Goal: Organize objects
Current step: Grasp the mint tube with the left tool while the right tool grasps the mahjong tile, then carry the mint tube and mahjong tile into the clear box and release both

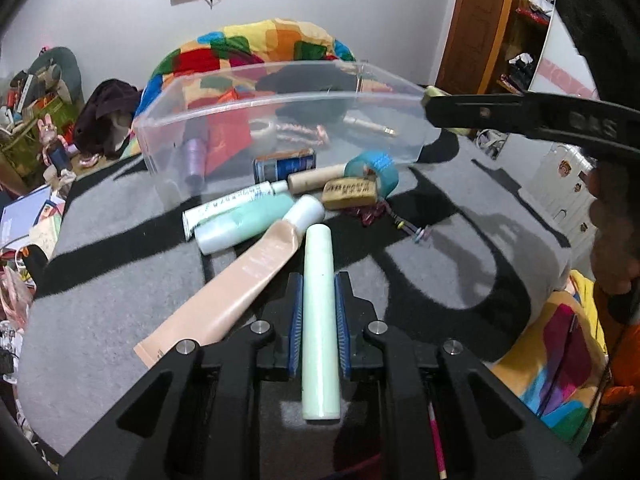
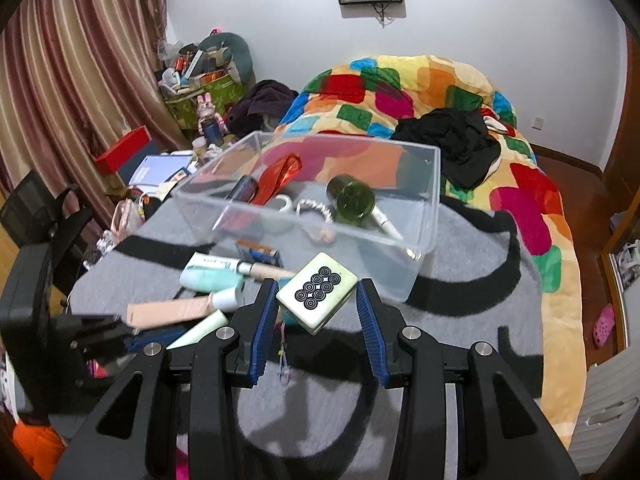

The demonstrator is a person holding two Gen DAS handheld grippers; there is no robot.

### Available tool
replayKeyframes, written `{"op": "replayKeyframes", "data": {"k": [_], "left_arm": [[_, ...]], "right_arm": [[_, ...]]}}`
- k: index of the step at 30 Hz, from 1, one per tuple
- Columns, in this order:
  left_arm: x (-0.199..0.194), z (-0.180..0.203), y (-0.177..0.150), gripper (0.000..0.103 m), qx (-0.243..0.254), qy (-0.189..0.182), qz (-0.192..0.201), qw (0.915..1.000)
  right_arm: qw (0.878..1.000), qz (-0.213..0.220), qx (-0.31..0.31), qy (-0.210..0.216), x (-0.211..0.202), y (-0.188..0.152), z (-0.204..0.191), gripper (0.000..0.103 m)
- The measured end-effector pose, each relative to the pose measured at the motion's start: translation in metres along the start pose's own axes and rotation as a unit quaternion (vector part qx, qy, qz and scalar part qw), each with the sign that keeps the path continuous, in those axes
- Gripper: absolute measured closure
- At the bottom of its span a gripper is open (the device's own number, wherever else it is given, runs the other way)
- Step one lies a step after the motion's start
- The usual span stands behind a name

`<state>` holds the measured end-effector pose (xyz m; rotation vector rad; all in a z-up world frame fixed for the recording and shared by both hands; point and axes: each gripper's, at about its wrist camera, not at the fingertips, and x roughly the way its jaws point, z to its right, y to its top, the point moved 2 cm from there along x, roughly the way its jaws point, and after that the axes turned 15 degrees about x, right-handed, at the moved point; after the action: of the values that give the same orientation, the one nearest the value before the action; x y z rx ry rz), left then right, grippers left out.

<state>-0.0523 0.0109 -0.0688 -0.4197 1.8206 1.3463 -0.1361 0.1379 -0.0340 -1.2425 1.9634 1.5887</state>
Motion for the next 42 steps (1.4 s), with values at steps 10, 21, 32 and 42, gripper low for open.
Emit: {"op": "replayKeyframes", "data": {"k": [10, 21, 32, 42], "left_arm": [[-0.033, -0.023, 0.038, 0.088, -0.019, 0.023, 0.069, 0.9972], [-0.007, -0.073, 0.081, 0.088, -0.047, 0.063, 0.058, 0.9951], [0.031, -0.089, 0.103, 0.088, -0.064, 0.047, 0.029, 0.9964], [0.049, -0.088, 0.105, 0.088, -0.06, 0.036, 0.011, 0.9975]], "right_arm": [[0.999, 0.023, 0.022, -0.009, 0.009, 0.037, 0.008, 0.066], [0.999, 0.001, 0.024, -0.041, 0.05, 0.057, 0.012, 0.066], [0.999, -0.017, 0.019, -0.046, 0.077, 0.062, 0.008, 0.066], [0.998, -0.028, 0.015, -0.052, 0.084, 0.061, 0.008, 0.066]]}}
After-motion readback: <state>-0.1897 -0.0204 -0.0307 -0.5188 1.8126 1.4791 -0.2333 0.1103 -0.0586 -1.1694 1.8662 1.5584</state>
